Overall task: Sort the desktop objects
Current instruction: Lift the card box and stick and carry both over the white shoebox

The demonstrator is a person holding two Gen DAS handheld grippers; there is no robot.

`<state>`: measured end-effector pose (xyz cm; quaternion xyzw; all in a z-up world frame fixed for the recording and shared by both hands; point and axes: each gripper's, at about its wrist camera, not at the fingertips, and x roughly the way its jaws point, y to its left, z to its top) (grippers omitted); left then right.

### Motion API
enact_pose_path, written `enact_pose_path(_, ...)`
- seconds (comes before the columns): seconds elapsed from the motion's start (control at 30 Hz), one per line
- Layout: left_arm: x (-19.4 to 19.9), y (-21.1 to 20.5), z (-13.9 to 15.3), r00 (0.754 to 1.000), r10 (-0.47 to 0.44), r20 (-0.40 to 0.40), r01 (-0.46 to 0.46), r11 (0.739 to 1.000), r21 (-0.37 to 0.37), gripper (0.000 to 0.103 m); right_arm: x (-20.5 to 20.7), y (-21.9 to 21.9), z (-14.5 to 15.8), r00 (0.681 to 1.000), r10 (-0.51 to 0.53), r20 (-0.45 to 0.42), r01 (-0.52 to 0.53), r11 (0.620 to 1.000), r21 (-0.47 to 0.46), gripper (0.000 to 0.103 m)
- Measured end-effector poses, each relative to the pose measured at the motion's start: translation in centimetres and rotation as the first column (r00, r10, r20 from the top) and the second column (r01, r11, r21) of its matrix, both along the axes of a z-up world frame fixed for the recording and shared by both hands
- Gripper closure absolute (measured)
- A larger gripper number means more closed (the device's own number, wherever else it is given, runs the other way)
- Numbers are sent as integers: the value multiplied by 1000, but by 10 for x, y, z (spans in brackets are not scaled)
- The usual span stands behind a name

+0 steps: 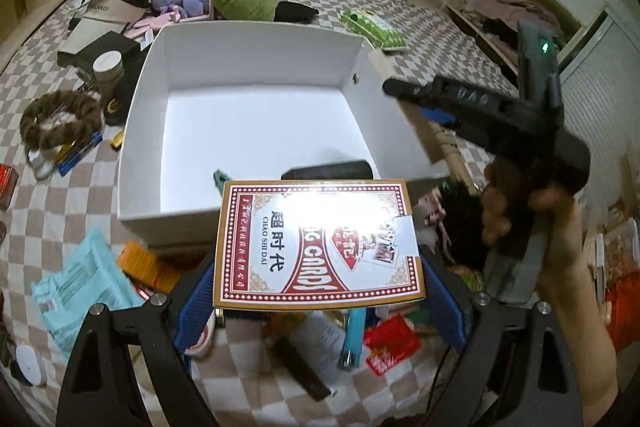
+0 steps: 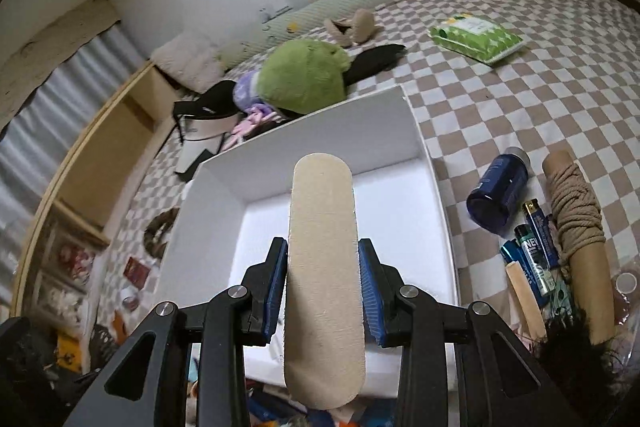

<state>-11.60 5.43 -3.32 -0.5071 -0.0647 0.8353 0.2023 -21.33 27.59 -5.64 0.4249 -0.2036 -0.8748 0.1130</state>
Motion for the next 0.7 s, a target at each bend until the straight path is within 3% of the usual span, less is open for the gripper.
enact_pose_path(0.2, -19, 4, -1, 999, 31, -19, -31, 1000, -2, 12, -11, -5, -17, 999, -24, 43, 22, 999, 49, 67)
enact_pose_path(0.47, -43, 0, -10, 996, 80, -30, -80, 996, -25, 12, -17, -17, -21, 999, -31, 34, 25, 987, 160, 67)
enact_pose_path(0.7, -58, -10, -18, 991, 129, -43, -132, 990, -59, 12, -14, -47, -28, 996, 65, 60, -81, 939, 335, 67)
